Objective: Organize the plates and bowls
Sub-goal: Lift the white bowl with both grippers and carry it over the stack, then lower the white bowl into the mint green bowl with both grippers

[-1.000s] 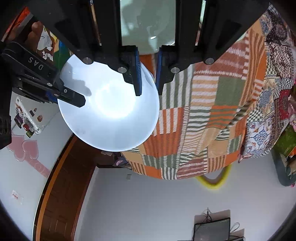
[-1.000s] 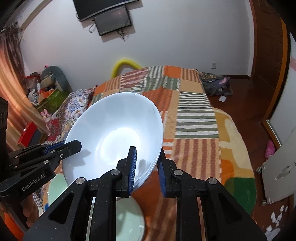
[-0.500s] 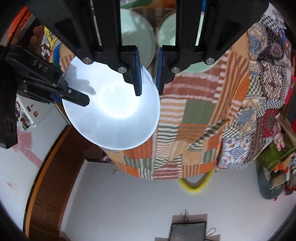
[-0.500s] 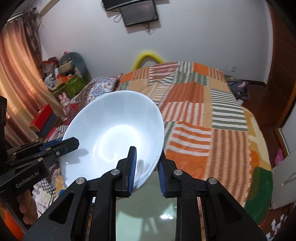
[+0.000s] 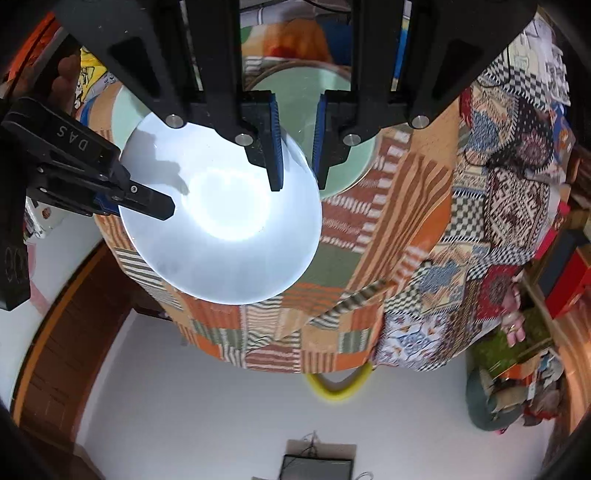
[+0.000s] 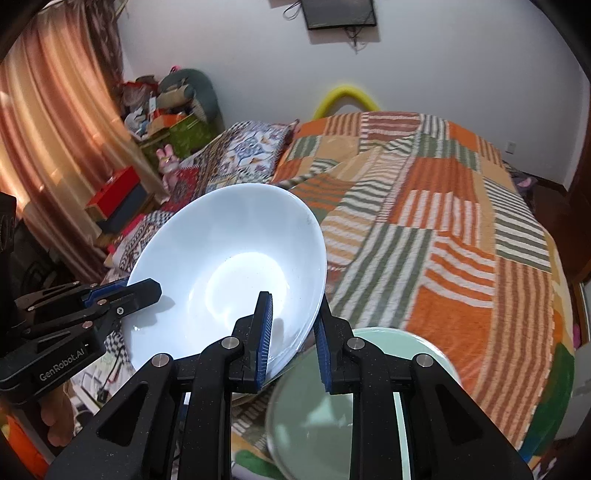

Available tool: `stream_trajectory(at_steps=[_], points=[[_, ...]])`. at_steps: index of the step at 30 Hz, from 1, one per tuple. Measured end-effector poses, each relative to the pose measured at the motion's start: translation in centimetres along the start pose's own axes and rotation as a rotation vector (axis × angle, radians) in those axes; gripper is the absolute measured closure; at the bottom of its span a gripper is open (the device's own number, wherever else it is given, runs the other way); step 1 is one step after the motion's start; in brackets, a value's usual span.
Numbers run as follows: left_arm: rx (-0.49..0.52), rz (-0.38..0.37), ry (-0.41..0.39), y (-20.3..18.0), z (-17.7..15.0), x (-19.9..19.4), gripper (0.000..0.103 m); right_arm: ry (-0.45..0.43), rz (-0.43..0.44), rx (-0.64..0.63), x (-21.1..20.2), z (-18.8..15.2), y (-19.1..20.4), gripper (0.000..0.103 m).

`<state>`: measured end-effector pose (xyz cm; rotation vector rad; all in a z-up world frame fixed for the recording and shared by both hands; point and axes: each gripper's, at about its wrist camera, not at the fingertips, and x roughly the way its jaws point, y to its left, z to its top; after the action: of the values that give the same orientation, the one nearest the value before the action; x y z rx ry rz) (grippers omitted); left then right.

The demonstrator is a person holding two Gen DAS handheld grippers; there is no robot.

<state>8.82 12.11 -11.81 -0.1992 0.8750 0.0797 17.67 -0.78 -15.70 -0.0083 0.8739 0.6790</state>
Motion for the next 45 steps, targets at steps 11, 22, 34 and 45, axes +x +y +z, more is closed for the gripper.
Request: stream_trajectory(at_steps=[11, 22, 34, 45], points=[[-0.063, 0.018, 0.057, 3.5, -2.7, 1.5, 0.090, 0.081, 0.024, -0.046, 2.9, -1.5, 2.7, 0.083], [-0.103, 0.028, 0.122, 5.4, -5.1, 4.2, 0.089, 0.164, 0.013, -0.073, 5.6, -3.0, 3.9, 0.083], [-0.127, 0.044, 0.184, 6.3, -6.8, 6.4, 0.089, 0.195, -0.008, -0.108, 7.1, -3.8, 4.7, 0.083], [-0.126, 0.062, 0.191, 6.4, -6.8, 7.4, 0.089, 0.204, -0.019, -0.111, 7.9, -3.8, 4.6, 0.083]])
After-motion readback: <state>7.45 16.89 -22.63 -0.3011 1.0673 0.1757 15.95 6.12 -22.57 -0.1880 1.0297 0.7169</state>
